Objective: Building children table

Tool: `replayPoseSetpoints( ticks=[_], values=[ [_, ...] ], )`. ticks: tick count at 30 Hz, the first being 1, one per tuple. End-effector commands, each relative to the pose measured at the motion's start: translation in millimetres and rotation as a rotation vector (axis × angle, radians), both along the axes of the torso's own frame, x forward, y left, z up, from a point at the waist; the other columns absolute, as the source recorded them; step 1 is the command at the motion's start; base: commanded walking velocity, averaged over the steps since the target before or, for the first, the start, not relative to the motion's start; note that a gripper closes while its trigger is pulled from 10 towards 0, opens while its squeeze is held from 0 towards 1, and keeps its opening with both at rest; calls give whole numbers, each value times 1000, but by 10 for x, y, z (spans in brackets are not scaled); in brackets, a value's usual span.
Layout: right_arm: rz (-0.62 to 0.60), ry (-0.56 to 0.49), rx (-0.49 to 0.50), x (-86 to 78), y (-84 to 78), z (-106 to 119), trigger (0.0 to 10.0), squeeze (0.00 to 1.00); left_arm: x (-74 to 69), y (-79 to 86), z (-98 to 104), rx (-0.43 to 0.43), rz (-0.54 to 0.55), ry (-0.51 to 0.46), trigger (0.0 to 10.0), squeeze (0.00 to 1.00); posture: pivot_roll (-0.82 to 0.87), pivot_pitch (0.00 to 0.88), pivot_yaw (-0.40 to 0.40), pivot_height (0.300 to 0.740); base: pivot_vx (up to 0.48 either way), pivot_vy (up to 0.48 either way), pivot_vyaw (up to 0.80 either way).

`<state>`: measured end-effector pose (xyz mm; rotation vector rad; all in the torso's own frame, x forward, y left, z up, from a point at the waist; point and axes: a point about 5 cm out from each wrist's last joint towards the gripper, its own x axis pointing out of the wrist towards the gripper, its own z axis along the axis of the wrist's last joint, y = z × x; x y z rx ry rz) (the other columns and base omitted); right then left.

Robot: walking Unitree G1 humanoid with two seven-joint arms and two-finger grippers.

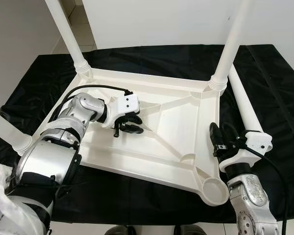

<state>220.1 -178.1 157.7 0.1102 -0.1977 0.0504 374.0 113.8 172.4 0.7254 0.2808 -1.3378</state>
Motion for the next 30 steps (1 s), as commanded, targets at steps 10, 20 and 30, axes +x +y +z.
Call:
replayPoseSetpoints(
  ticks=[10,20,30],
  values=[
    [9,6,2,-11,7,-10,10000,0,-18,278,-225,-70,238,-35,10000,0,-79,61,99,740,0,0,0],
    [20,-1,-5,38,-7,20,10000,0,-56,248,-297,-94,275,-40,10000,0,-65,62,86,740,0,0,0],
    [23,0,-5,38,3,14,10000,0,-89,192,-340,-66,260,-43,9059,0,-69,67,93,740,0,0,0]
  ],
)
